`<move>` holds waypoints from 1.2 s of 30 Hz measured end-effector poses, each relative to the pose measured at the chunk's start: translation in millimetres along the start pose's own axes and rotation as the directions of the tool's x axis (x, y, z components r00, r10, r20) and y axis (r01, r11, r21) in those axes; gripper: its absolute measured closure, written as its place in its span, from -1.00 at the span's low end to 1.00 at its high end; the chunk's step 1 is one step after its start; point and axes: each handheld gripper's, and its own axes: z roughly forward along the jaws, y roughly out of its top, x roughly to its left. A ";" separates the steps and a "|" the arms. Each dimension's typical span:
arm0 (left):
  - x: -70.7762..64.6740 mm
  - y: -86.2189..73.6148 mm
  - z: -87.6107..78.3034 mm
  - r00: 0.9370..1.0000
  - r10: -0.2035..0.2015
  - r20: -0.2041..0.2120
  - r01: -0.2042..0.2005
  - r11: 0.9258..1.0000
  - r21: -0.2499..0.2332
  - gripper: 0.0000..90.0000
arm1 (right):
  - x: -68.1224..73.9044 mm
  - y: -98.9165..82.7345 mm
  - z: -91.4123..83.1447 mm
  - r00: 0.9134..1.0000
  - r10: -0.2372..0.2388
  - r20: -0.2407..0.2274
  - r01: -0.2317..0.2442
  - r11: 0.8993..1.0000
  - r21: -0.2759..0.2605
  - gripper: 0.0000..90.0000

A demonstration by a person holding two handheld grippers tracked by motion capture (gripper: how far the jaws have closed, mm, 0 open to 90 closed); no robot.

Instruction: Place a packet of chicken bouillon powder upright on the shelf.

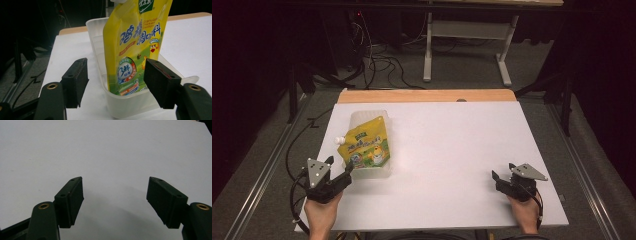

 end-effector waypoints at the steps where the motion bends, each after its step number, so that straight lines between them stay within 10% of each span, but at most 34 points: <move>1: -1.8 0.3 -1.1 1.000 0.005 0.000 -0.005 1.000 0.002 -0.18 | -0.1 0.0 -0.1 1.000 0.000 -0.001 0.000 1.000 0.002 -0.33; 10: -11.1 -2.7 -9.9 0.994 -0.013 0.111 0.019 0.999 -0.047 0.19 | -0.2 0.0 -0.2 1.000 0.000 -0.002 0.000 1.000 0.001 -0.33; 23: -49.7 1.7 -4.5 0.972 0.080 0.221 -0.074 0.997 -0.034 -0.22 | -1.0 -0.7 -1.8 1.000 0.002 -0.012 -0.002 1.000 -0.019 -0.28; 36: -99.4 9.2 25.5 0.897 0.186 0.401 -0.203 0.979 0.002 -0.33 | -4.3 -1.1 -2.8 0.998 0.026 -0.050 -0.027 0.999 -0.026 -0.25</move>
